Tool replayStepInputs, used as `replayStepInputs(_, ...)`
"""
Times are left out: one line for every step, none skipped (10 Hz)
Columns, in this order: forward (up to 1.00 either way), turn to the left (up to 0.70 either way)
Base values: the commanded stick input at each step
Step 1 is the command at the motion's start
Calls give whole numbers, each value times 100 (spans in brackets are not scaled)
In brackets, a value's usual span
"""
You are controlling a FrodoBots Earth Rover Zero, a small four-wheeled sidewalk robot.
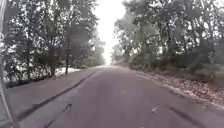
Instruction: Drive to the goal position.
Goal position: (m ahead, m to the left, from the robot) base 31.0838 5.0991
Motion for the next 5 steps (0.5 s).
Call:
replayStepInputs(70, 0)
replayStepInputs(70, 0)
replayStepInputs(70, 0)
replayStepInputs(70, 0)
replayStepInputs(70, 0)
